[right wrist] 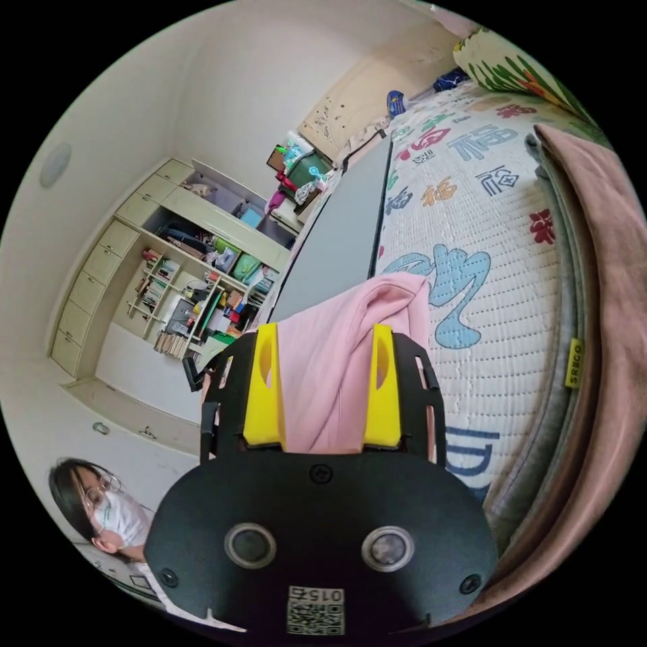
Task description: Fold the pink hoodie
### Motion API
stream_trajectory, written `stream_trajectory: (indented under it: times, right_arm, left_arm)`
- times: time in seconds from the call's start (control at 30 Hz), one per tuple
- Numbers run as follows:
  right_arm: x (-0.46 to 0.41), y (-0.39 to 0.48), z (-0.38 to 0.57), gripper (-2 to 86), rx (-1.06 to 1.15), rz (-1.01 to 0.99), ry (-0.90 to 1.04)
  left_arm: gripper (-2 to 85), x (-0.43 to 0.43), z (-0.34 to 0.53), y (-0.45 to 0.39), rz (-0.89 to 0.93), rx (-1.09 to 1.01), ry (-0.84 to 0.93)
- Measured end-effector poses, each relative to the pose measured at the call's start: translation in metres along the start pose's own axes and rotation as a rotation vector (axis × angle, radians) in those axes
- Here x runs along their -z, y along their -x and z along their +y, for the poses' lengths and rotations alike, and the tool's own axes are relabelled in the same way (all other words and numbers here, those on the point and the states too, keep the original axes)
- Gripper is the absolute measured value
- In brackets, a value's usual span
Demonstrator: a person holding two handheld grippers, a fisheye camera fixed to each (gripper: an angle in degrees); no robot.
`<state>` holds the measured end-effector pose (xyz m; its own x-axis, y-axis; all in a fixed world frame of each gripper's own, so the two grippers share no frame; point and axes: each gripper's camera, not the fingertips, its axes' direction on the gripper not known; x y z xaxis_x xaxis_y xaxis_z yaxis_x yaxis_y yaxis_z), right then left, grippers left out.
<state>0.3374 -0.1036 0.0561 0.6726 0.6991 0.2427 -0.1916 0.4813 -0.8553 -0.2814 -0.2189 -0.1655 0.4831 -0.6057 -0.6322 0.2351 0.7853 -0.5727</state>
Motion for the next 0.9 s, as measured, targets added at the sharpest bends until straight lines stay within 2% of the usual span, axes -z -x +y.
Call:
stream_trajectory:
  times: [0.17,0.33,0.43,0.53,0.6,0.83,0.9]
  right_arm:
    - [-0.02,0.012,-0.042,16.2,-0.022,0.075,0.044]
    - [-0.03,0.025,-0.065,12.0,-0.057,0.107,0.046]
    - [-0.029,0.037,-0.067,5.4,-0.04,0.166,0.008]
    - [-0.017,0.052,-0.061,3.6,-0.042,0.118,-0.078]
    - [-0.009,0.074,-0.06,2.7,-0.006,0.159,-0.124]
    - [-0.004,0.128,-0.077,1.6,0.026,0.151,-0.226]
    - [-0.02,0.147,-0.089,1.9,0.043,0.226,-0.237]
  left_arm:
    - [10.6,-0.019,-0.055,0.031,0.08,0.165,0.033]
    - [6.7,-0.024,-0.084,0.026,0.029,0.158,0.058]
    - [2.6,-0.002,-0.089,0.023,0.036,0.151,-0.044]
    - [0.8,0.034,-0.088,0.021,0.071,0.154,-0.21]
    - [0.1,0.06,-0.092,0.019,0.074,0.161,-0.309]
    - [-0.4,0.098,-0.131,0.003,0.089,0.148,-0.42]
    - [-0.4,0.093,-0.155,-0.005,0.066,0.133,-0.405]
